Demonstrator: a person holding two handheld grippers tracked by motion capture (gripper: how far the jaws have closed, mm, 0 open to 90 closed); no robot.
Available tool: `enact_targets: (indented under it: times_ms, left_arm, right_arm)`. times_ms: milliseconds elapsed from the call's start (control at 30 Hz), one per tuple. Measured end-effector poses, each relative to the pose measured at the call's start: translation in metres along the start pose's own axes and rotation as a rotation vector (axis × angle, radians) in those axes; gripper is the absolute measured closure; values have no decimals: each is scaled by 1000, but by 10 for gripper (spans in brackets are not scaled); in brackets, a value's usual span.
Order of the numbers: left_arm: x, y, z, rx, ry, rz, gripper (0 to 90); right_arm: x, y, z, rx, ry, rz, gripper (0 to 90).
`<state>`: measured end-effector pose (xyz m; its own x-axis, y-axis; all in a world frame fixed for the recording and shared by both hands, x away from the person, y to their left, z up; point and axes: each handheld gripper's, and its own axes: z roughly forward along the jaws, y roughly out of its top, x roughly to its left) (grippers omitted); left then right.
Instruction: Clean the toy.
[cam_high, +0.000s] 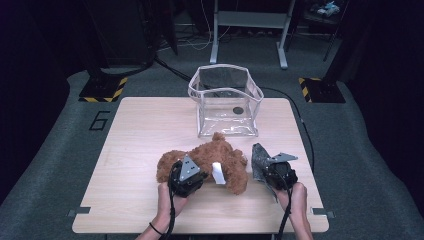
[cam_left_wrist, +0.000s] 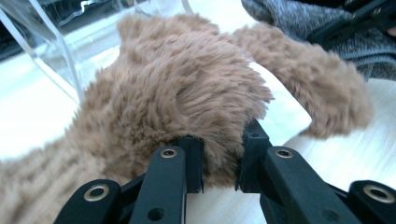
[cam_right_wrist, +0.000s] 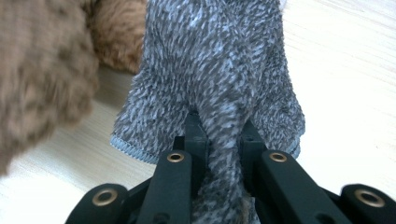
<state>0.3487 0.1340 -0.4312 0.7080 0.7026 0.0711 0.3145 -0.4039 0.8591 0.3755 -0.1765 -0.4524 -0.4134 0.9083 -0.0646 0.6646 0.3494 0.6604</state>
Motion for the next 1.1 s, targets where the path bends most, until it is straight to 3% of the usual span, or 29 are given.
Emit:
enact_targets:
  times_ms: [267,433,767,1000,1100]
  left_arm:
    - [10,23,-7,-10,-3,57,767]
    - [16,30,-10,-32,-43,40,771]
    - [16,44,-30,-89,-159,-30,771]
    - [13,52,-53,-152,-257,-144,771]
    - [13,56,-62,-169,-292,-174,770]
  right_arm:
    - [-1,1,-2,-11,-3,-1,799]
    - [1,4,-6,-16,-4,-7,799]
    - [0,9,-11,-28,-18,0,799]
    - [-2,11,-15,-30,-21,-10,799]
    - [-3,12,-16,-36,-26,-4,799]
